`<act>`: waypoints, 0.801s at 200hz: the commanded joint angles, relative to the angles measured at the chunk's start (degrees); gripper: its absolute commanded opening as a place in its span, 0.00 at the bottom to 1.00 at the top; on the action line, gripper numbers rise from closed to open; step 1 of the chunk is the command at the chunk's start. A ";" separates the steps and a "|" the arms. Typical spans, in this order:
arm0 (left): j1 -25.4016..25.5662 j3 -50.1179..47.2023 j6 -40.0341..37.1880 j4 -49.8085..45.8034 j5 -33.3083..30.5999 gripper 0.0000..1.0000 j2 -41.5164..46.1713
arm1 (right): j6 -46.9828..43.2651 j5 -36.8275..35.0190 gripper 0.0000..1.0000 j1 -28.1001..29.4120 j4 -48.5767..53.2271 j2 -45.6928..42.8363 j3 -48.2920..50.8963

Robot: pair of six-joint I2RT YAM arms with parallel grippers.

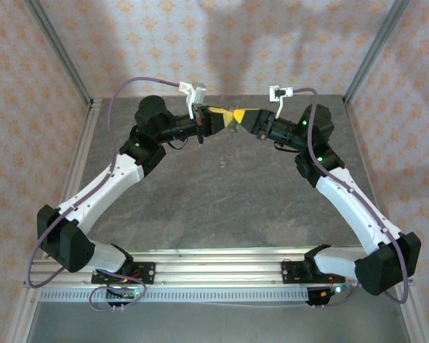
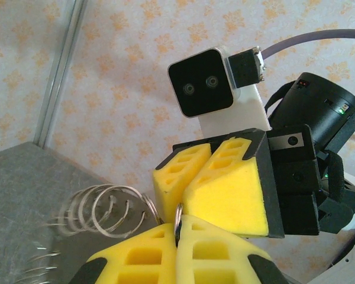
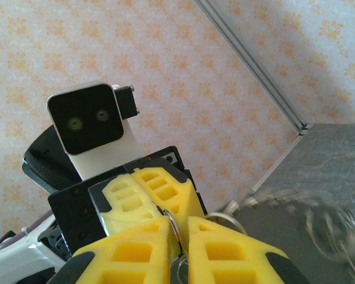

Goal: Put the keys on the keyring

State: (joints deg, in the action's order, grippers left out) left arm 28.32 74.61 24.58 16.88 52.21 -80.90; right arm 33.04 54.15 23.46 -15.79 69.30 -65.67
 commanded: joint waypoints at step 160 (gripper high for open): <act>-1.40 1.20 -3.81 -5.44 -4.40 0.42 5.71 | -12.55 3.29 0.00 -2.71 15.01 -0.05 -6.96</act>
State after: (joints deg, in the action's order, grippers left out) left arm 27.94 74.17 23.53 14.28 47.31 -76.29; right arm 26.26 54.13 21.56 -5.39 69.73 -67.92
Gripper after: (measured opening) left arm 0.412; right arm 0.047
